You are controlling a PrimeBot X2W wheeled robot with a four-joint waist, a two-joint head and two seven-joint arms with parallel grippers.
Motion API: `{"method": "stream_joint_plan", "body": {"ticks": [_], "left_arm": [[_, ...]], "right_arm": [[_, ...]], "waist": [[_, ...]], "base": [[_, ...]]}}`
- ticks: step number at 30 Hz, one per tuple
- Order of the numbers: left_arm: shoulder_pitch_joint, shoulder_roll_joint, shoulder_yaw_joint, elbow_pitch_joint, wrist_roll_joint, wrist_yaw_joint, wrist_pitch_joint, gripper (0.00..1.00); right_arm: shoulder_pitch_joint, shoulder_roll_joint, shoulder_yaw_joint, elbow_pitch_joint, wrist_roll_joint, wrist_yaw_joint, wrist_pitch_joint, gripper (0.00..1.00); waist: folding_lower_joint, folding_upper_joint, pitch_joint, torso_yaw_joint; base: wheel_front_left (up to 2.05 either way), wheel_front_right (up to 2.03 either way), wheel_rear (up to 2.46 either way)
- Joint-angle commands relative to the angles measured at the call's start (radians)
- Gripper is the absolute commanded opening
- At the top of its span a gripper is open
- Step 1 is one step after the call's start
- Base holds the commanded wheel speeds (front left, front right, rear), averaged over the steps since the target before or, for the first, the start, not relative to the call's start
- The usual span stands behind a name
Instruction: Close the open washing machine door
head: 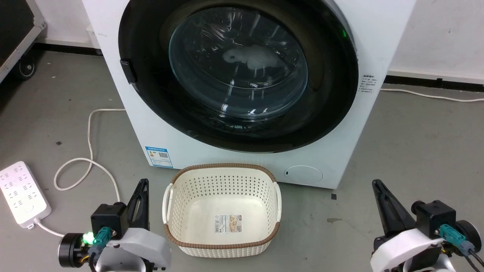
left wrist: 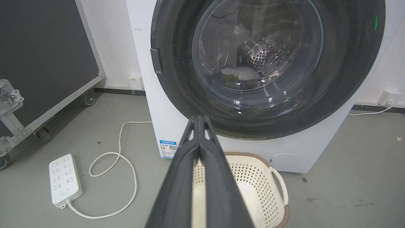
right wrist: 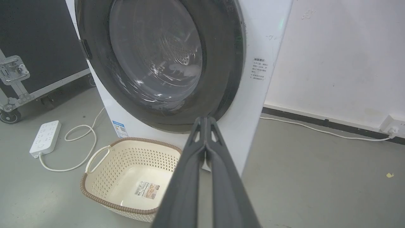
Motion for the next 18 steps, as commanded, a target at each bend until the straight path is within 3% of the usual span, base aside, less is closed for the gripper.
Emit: {"method": "stream_joint_plan", "body": {"ticks": [1, 18], "left_arm": [[0.017, -0.006, 0.005, -0.008, 0.015, 0.000, 0.004, 0.00], [0.033, -0.026, 0.021, -0.027, 0.060, 0.000, 0.021, 0.00]], "right_arm": [[0.017, -0.002, 0.002, -0.009, -0.007, -0.001, 0.004, 0.00], [0.023, -0.002, 0.009, -0.025, -0.024, -0.001, 0.023, 0.00]], "waist": [[0.0000, 0.0000, 0.000, 0.001], [0.0000, 0.0000, -0.005, 0.007]], "base": [[0.00, 0.00, 0.00], [0.00, 0.00, 0.00]]}}
